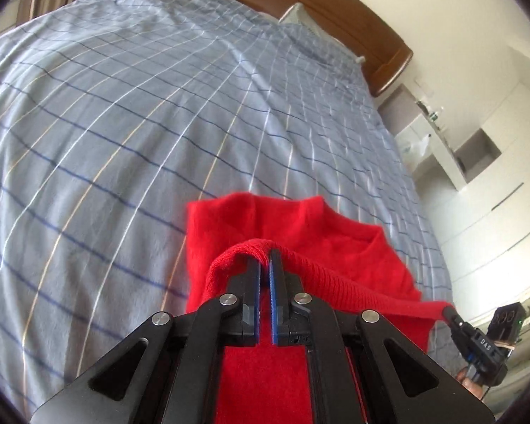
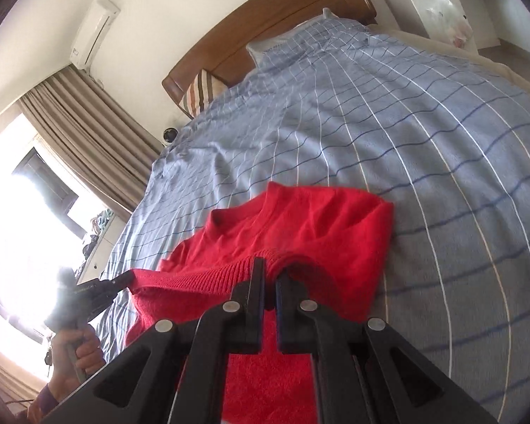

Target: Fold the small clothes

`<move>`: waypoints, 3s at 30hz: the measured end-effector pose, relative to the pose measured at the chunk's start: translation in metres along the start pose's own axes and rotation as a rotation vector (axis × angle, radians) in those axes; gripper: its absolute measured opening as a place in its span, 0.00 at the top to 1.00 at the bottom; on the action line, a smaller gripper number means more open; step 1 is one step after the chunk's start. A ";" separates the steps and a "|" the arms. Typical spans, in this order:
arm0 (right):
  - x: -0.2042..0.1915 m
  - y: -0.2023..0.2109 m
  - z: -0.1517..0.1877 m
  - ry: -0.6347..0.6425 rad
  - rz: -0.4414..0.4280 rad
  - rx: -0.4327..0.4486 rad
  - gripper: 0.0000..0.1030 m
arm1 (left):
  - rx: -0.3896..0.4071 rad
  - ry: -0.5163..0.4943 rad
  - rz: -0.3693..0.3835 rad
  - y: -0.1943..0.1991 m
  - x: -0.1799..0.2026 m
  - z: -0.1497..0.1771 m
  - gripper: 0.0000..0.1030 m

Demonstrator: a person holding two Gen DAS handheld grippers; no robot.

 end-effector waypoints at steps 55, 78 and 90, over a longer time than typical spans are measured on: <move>0.078 0.077 0.168 0.399 0.278 0.081 0.32 | 0.121 -0.393 -0.304 0.051 -0.005 0.191 0.01; 0.078 0.077 0.168 0.399 0.279 0.081 0.32 | 0.119 -0.394 -0.306 0.051 -0.005 0.191 0.01; 0.078 0.077 0.168 0.400 0.278 0.081 0.32 | 0.118 -0.395 -0.307 0.050 -0.005 0.191 0.01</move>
Point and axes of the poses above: each gripper's, at about its wrist camera, not at the fingertips, and y roughly against the way its jaws point, x to its right, z to its underside, the point moved 10 cm from there along -y, roughly the way its jaws point, and after that the axes turned 7 degrees about -y, right-handed, at the moved point
